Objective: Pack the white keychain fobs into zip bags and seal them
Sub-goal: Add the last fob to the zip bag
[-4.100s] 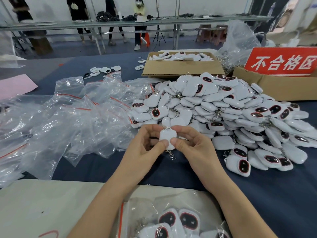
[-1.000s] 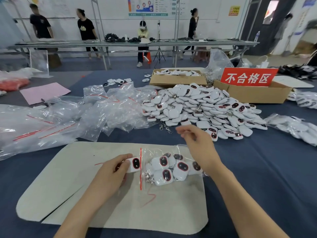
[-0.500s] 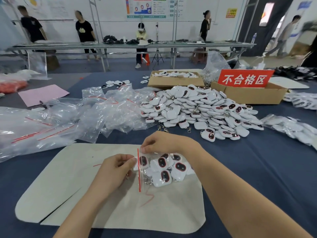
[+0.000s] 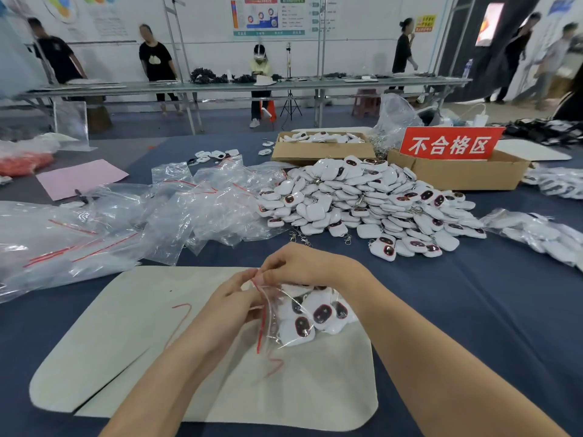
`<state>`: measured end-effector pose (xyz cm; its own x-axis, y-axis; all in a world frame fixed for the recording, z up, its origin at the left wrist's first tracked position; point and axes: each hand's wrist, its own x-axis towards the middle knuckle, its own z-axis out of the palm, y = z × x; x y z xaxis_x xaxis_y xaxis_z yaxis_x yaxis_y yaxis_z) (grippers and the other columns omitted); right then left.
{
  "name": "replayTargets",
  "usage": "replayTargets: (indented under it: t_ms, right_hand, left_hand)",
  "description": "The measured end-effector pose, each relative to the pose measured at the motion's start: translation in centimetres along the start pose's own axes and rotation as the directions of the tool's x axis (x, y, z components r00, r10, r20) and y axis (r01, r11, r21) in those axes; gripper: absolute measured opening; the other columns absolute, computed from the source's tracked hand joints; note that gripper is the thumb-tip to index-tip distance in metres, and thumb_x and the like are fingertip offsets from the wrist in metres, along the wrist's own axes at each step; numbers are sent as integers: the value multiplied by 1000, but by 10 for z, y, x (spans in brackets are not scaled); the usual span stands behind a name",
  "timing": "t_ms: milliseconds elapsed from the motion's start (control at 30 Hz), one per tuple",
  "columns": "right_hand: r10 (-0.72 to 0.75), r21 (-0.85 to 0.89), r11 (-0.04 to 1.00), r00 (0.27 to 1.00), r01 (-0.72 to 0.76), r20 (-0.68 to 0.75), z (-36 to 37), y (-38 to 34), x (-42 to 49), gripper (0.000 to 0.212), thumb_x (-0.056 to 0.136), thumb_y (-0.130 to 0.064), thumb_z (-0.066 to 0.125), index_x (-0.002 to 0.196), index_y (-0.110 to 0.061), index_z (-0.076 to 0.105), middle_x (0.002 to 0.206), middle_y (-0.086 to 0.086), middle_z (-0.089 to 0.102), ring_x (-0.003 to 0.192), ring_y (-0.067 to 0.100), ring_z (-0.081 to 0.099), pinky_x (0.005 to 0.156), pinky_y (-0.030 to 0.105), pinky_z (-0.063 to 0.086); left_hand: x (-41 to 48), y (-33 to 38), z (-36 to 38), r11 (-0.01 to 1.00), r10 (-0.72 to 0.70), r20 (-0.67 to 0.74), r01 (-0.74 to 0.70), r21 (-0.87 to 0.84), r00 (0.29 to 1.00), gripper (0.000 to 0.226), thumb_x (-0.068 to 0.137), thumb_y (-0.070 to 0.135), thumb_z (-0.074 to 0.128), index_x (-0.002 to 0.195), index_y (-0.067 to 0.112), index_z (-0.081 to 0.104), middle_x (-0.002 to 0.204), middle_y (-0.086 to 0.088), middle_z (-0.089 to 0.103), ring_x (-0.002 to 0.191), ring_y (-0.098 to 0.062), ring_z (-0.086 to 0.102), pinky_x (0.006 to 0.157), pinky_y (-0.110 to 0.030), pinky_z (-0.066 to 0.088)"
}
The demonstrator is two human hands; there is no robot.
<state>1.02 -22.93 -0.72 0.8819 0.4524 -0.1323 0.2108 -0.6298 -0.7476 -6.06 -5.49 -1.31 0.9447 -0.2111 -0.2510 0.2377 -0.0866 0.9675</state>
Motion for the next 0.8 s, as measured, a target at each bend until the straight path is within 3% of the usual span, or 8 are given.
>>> replayTargets:
  t_ms: [133, 233, 367, 467, 567, 667, 800]
  right_hand:
    - [-5, 16, 1000, 1000, 5, 6, 1, 2, -2, 14, 88, -50, 66, 91, -40, 76, 84, -14, 73, 73, -3, 64, 74, 23, 46]
    - [9, 66, 998, 995, -3, -96, -3, 9, -4, 21, 92, -52, 62, 102, -38, 75, 94, -13, 74, 89, 5, 67, 86, 28, 54]
    - [40, 161, 987, 942, 15, -332, -10, 26, 0, 21, 99, -39, 57, 114, -33, 72, 102, -23, 67, 99, -6, 59, 84, 15, 42]
    - [91, 156, 988, 893, -24, -440, -13, 45, 3, 27, 100, -29, 55, 125, -28, 64, 115, -14, 62, 105, 2, 55, 82, 11, 38]
    - [224, 289, 954, 823, -77, -521, -13, 65, 7, 35, 99, -26, 57, 133, -23, 55, 124, -3, 54, 94, 13, 61, 77, 23, 53]
    - [422, 630, 777, 741, 2, -523, -17, 79, 9, 33, 99, -21, 57, 131, -16, 51, 116, 6, 60, 76, 16, 69, 56, 22, 55]
    - [468, 704, 709, 723, 36, -508, -27, 86, 15, 32, 97, -29, 61, 124, -21, 43, 115, 9, 58, 63, 18, 73, 50, 27, 55]
  left_hand:
    - [-4, -2, -2, 999, 0, 47, 2, -51, 999, 49, 91, -9, 51, 128, 23, 54, 105, -12, 78, 96, -27, 75, 90, -39, 57]
    - [-6, -5, -11, 994, 61, -65, -67, -91, 996, 45, 95, -7, 47, 123, 27, 57, 101, -7, 79, 95, -21, 76, 85, -34, 56]
    - [4, -15, -25, 976, 216, -269, -204, 71, 939, 39, 98, -4, 39, 114, 21, 65, 89, -2, 79, 77, -15, 76, 67, -21, 56]
    - [22, -24, -31, 973, 188, -361, -223, -57, 913, 40, 97, -8, 36, 109, 14, 67, 82, -8, 75, 65, -19, 68, 56, -22, 53]
    - [45, -30, -32, 953, 99, -389, -200, -227, 916, 33, 98, -4, 43, 104, 16, 69, 84, -7, 70, 68, -21, 62, 52, -26, 51]
    - [70, -28, -35, 959, 226, -402, -274, -65, 887, 33, 98, -4, 43, 102, 17, 69, 87, -2, 71, 70, -14, 65, 58, -26, 57]
    - [96, -19, -27, 942, 329, -333, -330, 54, 884, 37, 97, -10, 43, 102, 17, 67, 92, -2, 69, 66, -3, 66, 59, -25, 61]
